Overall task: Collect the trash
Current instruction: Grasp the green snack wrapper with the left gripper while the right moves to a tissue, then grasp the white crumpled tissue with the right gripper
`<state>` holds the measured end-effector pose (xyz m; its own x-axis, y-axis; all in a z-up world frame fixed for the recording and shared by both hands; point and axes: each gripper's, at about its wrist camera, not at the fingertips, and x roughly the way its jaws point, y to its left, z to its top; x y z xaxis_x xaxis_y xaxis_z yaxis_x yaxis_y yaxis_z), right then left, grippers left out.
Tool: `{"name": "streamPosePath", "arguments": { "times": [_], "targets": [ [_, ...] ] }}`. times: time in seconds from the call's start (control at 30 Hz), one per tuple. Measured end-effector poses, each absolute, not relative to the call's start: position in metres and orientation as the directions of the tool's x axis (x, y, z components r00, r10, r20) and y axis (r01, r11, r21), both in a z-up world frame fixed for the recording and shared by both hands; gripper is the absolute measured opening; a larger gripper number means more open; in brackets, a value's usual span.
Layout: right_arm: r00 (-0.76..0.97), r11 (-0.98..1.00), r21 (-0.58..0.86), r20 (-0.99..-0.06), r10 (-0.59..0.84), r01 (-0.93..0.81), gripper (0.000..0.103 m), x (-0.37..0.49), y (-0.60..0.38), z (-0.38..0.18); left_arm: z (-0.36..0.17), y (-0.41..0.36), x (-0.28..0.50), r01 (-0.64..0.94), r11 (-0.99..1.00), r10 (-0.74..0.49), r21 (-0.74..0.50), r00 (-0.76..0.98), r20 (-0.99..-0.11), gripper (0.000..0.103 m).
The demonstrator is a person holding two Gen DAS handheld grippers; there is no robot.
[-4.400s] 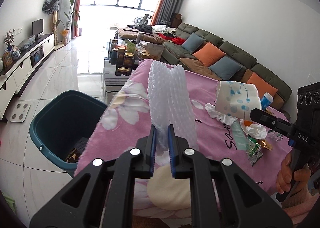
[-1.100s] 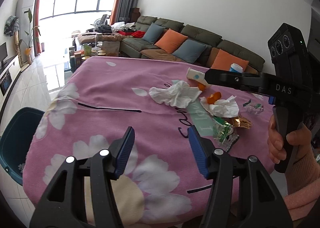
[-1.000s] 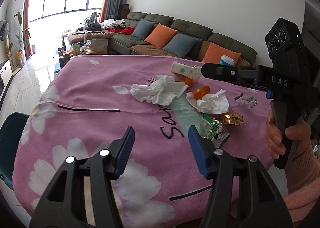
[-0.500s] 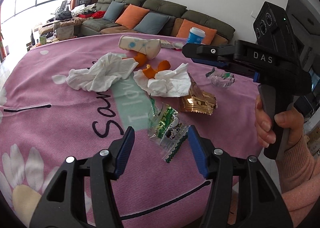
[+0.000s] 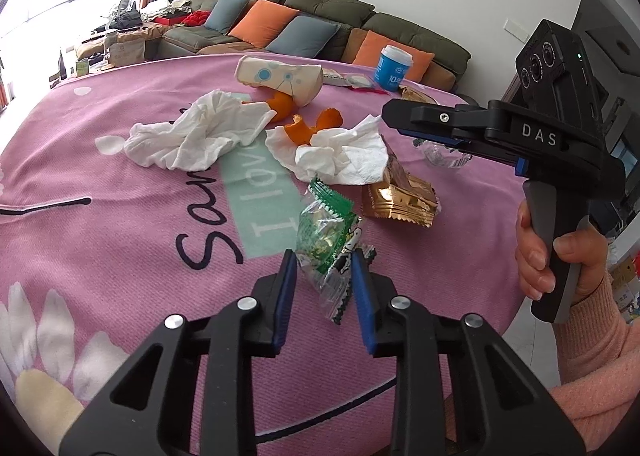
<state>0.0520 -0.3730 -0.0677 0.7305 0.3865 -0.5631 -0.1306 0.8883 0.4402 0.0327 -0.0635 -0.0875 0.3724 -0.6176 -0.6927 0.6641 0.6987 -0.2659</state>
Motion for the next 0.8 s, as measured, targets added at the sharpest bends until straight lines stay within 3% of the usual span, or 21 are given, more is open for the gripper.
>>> {"name": "streamPosePath", "arguments": {
  "times": [0.53, 0.73, 0.8],
  "targets": [
    [0.682, 0.917, 0.38, -0.639, 0.356, -0.123, 0.044, 0.066, -0.35, -0.078, -0.065, 0.01, 0.039, 0.535, 0.803, -0.556, -0.263, 0.515, -0.653, 0.025],
    [0.68, 0.916, 0.383, -0.64, 0.358, -0.122, 0.016, 0.068, -0.35, -0.08, -0.058, 0.033, 0.041, 0.482, 0.843, -0.508, -0.237, 0.57, -0.646, 0.025],
    [0.685, 0.917, 0.378, -0.635, 0.356, -0.126, 0.013, 0.067, -0.348, -0.078, -0.057, 0.04, 0.041, 0.469, 0.849, -0.504, -0.244, 0.578, -0.643, 0.025]
  ]
}}
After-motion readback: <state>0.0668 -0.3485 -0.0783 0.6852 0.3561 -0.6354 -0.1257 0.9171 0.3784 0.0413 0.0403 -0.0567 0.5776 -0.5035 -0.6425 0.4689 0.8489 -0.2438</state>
